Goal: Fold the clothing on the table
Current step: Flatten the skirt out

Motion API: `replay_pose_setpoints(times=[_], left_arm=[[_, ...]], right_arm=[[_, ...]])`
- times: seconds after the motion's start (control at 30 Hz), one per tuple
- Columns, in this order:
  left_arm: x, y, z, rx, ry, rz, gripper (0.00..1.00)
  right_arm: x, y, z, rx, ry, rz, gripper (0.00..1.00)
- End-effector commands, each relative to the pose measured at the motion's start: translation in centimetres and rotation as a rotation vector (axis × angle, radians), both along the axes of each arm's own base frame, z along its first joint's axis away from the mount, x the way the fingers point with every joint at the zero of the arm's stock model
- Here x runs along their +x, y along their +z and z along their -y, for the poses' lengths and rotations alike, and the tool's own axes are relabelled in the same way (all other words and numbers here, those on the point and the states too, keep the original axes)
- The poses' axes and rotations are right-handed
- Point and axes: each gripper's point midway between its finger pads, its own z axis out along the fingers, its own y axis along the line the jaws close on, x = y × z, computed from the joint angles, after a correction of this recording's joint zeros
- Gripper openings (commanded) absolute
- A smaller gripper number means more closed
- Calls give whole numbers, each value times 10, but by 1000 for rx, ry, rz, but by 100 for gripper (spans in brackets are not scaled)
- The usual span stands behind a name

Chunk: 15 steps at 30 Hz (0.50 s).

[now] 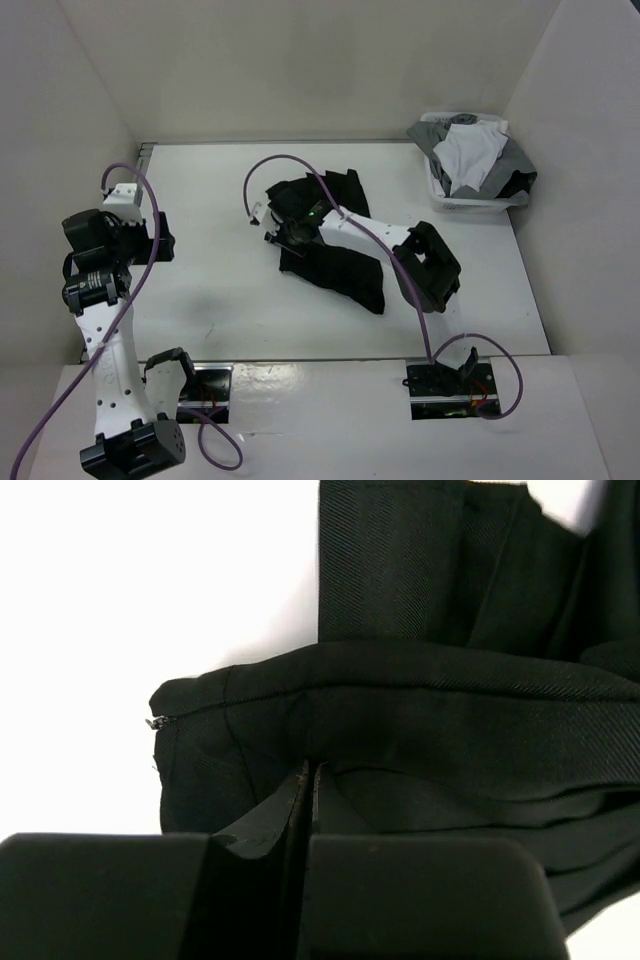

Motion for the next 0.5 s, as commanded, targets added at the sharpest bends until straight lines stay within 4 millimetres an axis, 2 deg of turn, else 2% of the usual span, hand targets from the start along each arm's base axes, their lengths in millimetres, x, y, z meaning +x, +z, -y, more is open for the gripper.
replay_pose_setpoints(times=[0.0, 0.03, 0.07, 0.1, 0.13, 0.17, 0.2, 0.23, 0.27, 0.3, 0.37, 0.4, 0.47], left_arm=[[2, 2, 3, 0, -32, 19, 99], [2, 2, 6, -1, -58, 24, 99], [1, 1, 9, -2, -71, 17, 99], [3, -1, 10, -13, -82, 10, 99], [2, -2, 16, -22, -113, 8, 99], [2, -2, 18, -15, -137, 12, 99], [2, -5, 21, -24, -157, 0, 99], [2, -4, 24, -32, -171, 4, 99], [1, -1, 28, -26, -208, 10, 99], [2, -3, 30, -37, -220, 6, 99], [3, -3, 36, -27, -250, 7, 99], [5, -10, 45, -44, -288, -26, 99], [9, -17, 55, -52, -332, -56, 99]], right_arm=[[47, 45, -38, 123, -21, 183, 0], [52, 51, -44, 137, -21, 195, 0], [58, 49, -48, 135, -27, 203, 3], [67, 70, -59, 177, -29, 239, 14], [69, 77, -64, 194, -20, 240, 30], [70, 81, -66, 193, -20, 239, 53], [74, 101, -72, 230, -15, 261, 90], [75, 109, -73, 237, -15, 267, 96], [72, 113, -75, 250, -11, 253, 98], [74, 139, -69, 278, -21, 279, 98], [69, 163, -59, 322, -19, 274, 98], [65, 184, -40, 339, -37, 296, 98], [62, 197, -12, 327, -67, 325, 98]])
